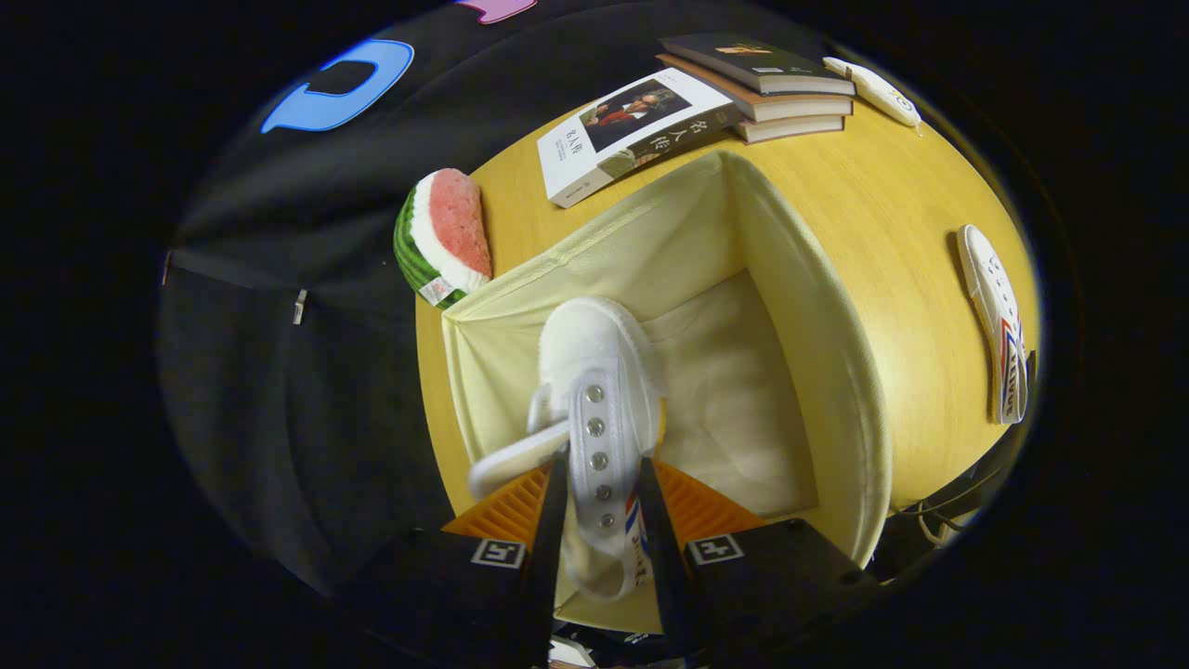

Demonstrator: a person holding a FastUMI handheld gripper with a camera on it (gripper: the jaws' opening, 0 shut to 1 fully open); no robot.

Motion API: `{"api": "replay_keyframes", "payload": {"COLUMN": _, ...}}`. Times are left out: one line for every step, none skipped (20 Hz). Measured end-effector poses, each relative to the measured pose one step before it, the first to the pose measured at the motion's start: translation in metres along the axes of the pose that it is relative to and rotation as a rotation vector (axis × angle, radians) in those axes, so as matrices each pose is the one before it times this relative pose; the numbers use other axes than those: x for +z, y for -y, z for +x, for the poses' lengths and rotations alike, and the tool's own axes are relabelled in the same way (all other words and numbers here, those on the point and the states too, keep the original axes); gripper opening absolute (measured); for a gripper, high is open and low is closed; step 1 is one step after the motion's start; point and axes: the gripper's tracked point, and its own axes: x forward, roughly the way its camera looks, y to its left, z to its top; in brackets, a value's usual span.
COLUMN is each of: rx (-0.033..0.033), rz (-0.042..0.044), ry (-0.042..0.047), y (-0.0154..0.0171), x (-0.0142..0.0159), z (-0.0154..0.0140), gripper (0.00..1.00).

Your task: Open the storage box then place both shoes into the box .Put the left shoe in first, then the right shoe, with the right side of both shoes facing outward in a uniform manner.

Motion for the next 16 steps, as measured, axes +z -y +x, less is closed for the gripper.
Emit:
{"api": "replay_keyframes", "payload": {"rx": 0.01571, "rz": -0.01900, "ry": 0.01367, "y": -0.00288, "x": 0.00583, "z": -0.00119, "gripper": 0.59}}
{"api": "replay_keyframes", "payload": {"rx": 0.01144, "rz": -0.01794, "ry": 0.01397, "y": -0.00264, "x": 0.00292, "z": -0.00297, "gripper": 0.83}}
{"api": "replay_keyframes", "payload": {"rx": 0.00418, "rz": -0.01359, "ry": 0.01457, "y": 0.00011, "x": 0.00379, "z": -0.00328, "gripper": 0.91}}
{"api": "replay_keyframes", "payload": {"rx": 0.00385, "rz": -0.00866, "ry": 0.01028, "y": 0.00002, "x": 0.00330, "z": -0.00455, "gripper": 0.97}}
{"api": "replay_keyframes", "payload": {"rx": 0.00892, "rz": -0.00430, "ry": 0.00694, "y": -0.00036, "x": 0.00251, "z": -0.00470, "gripper": 0.97}}
{"api": "replay_keyframes", "payload": {"rx": 0.00828, "rz": -0.00329, "ry": 0.00353, "y": 0.00008, "x": 0.00144, "z": -0.00514, "gripper": 0.98}}
{"api": "replay_keyframes", "payload": {"rx": 0.00874, "rz": -0.00356, "ry": -0.00530, "y": 0.00135, "x": -0.00041, "z": -0.00734, "gripper": 0.98}}
{"api": "replay_keyframes", "payload": {"rx": 0.01628, "rz": -0.00176, "ry": -0.00665, "y": -0.00008, "x": -0.00140, "z": -0.00964, "gripper": 0.98}}
{"api": "replay_keyframes", "payload": {"rx": 0.02590, "rz": -0.00150, "ry": -0.00521, "y": -0.00240, "x": -0.00020, "z": -0.01126, "gripper": 0.98}}
{"api": "replay_keyframes", "payload": {"rx": 0.02346, "rz": -0.00838, "ry": -0.00078, "y": -0.00135, "x": 0.00073, "z": -0.01381, "gripper": 0.98}}
{"api": "replay_keyframes", "payload": {"rx": 0.01894, "rz": -0.01738, "ry": 0.00787, "y": -0.00018, "x": 0.00280, "z": -0.01432, "gripper": 0.98}}
{"api": "replay_keyframes", "payload": {"rx": 0.01491, "rz": -0.02999, "ry": 0.01420, "y": 0.00130, "x": 0.00324, "z": -0.01511, "gripper": 0.98}}
{"api": "replay_keyframes", "payload": {"rx": 0.01060, "rz": -0.04095, "ry": 0.02251, "y": 0.00370, "x": 0.00545, "z": -0.01566, "gripper": 0.98}}
{"api": "replay_keyframes", "payload": {"rx": 0.00587, "rz": -0.04341, "ry": 0.03131, "y": 0.00643, "x": 0.00670, "z": -0.01525, "gripper": 0.98}}
{"api": "replay_keyframes", "payload": {"rx": 0.00172, "rz": -0.03635, "ry": 0.03837, "y": 0.00947, "x": 0.00615, "z": -0.01588, "gripper": 0.98}}
{"api": "replay_keyframes", "payload": {"rx": -0.01084, "rz": -0.02583, "ry": 0.03941, "y": 0.01459, "x": 0.00615, "z": -0.01390, "gripper": 0.98}}
